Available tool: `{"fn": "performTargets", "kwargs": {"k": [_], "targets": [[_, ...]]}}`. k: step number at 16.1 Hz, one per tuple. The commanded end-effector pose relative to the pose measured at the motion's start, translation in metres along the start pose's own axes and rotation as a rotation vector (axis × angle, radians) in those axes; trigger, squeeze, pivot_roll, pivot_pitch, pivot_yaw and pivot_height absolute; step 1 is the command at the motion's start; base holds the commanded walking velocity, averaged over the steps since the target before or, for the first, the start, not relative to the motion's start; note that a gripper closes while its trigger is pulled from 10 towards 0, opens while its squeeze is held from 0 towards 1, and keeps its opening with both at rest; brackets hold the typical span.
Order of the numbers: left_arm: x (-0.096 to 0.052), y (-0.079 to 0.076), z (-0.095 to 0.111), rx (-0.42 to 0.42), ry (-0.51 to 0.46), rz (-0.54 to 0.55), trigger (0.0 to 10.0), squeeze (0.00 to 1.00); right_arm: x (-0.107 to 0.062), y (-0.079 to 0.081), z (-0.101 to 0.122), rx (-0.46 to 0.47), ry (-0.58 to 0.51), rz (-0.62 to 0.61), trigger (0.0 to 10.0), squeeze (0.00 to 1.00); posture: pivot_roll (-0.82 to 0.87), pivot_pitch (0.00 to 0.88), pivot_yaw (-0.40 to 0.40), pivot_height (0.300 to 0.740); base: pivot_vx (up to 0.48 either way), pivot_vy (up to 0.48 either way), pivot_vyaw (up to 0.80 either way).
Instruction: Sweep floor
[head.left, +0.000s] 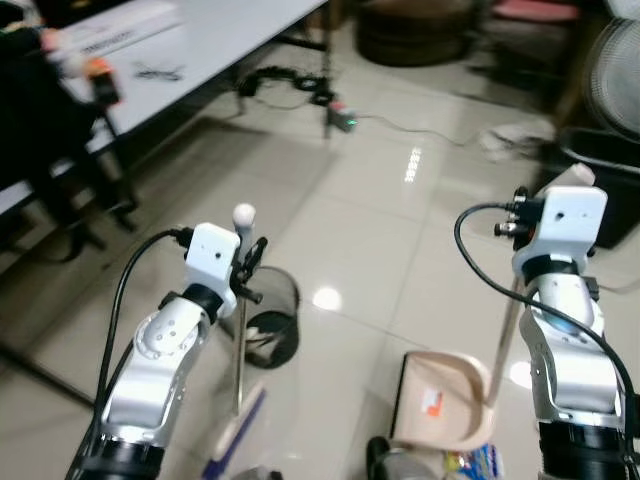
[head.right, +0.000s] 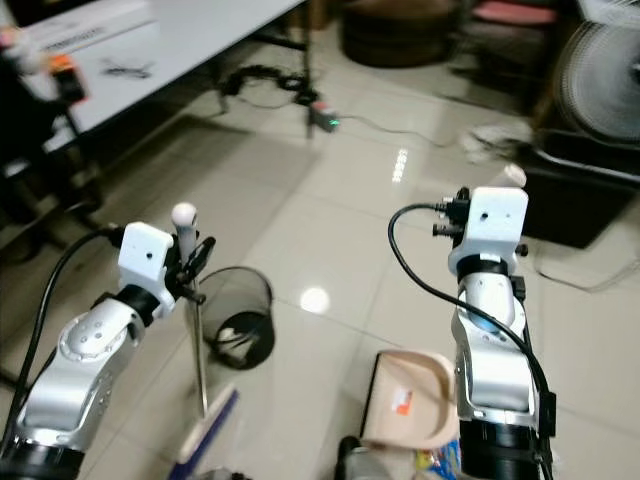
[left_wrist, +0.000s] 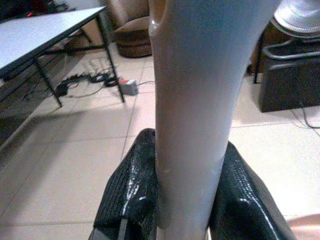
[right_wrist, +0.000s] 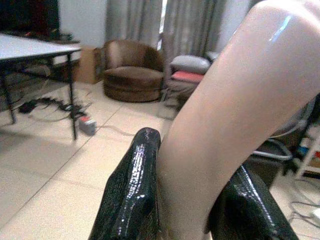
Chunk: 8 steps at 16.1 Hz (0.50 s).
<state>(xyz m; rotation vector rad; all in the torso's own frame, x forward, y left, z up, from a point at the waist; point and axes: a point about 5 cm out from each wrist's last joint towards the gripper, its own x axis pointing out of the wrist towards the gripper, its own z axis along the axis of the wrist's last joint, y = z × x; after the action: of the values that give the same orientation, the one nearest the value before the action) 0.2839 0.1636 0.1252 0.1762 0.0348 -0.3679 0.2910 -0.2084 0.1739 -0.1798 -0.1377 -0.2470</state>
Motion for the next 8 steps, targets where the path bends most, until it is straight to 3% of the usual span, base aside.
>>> {"fn": "performTargets", "kwargs": {"k": [1,8], "targets": [[-0.001,0.002,0.004,0.011,-0.019,-0.005,10.0,0.00,-0.001,-0.001,0.011,0.020,-0.042,-0.016,10.0,0.00,-0.03,0.065,0.060,0.740,0.000,0.000,-0.80],[0.006,0.009,0.014,0.006,-0.073,0.034,10.0,0.00,-0.010,0.016,-0.002,0.095,0.055,0.014,10.0,0.00,-0.03,0.083,0.069,0.740,0.000,0.000,-0.80]]}}
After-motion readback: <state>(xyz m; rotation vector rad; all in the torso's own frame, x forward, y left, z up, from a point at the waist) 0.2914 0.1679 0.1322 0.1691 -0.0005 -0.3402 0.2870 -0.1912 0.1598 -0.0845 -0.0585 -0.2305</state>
